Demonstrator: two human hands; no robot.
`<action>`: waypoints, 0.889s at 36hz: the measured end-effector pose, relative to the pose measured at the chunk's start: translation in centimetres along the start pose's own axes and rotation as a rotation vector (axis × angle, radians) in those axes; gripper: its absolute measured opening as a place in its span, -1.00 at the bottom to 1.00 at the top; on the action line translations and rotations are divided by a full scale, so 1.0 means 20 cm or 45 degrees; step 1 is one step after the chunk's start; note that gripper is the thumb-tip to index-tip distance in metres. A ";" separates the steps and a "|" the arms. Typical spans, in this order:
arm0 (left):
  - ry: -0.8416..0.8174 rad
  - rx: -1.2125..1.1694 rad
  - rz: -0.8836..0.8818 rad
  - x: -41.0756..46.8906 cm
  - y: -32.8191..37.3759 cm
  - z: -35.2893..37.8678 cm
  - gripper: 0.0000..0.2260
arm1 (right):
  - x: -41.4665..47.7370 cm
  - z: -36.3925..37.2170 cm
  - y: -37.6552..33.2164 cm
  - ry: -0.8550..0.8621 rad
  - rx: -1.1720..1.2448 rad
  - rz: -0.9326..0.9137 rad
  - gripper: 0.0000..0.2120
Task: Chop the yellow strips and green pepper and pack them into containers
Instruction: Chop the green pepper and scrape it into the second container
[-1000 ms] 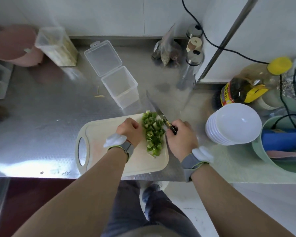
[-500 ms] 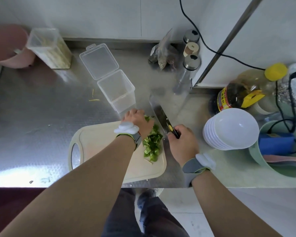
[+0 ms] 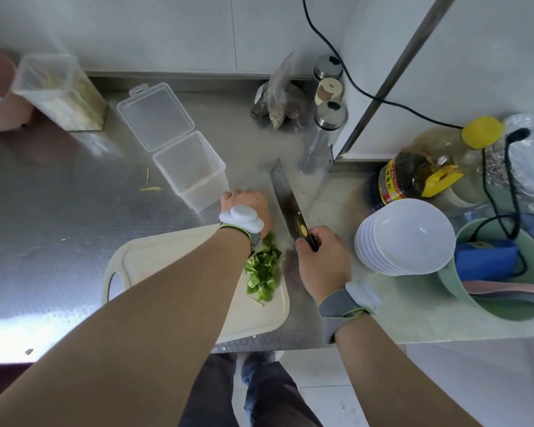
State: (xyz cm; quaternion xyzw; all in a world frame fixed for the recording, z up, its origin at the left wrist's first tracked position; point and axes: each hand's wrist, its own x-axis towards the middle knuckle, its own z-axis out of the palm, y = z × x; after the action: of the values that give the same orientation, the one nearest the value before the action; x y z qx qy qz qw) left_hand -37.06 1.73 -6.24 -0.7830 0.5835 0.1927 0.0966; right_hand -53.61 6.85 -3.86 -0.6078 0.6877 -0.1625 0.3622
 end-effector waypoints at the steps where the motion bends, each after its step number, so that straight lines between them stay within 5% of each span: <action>1: 0.019 -0.029 0.000 -0.02 -0.02 0.00 -0.82 | -0.01 0.00 0.00 -0.009 0.014 0.001 -0.88; 8: 0.245 -0.359 -0.184 -0.19 -0.10 0.02 -0.77 | -0.06 0.00 0.00 -0.125 -0.025 -0.058 -0.88; 20: 0.136 -0.529 -0.019 -0.34 -0.15 0.15 -0.68 | -0.20 0.04 -0.04 -0.107 -0.214 -0.196 -0.84; 32: 0.308 -0.767 -0.084 -0.55 -0.24 0.17 -0.73 | -0.31 0.09 -0.03 -0.119 -0.118 -0.162 -0.85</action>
State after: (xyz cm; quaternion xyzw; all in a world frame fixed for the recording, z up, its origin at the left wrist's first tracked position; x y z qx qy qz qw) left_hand -35.80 14.07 -5.22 -0.8120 0.4819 0.2590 -0.2032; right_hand -51.92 12.94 -2.84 -0.6732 0.6370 -0.1246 0.3543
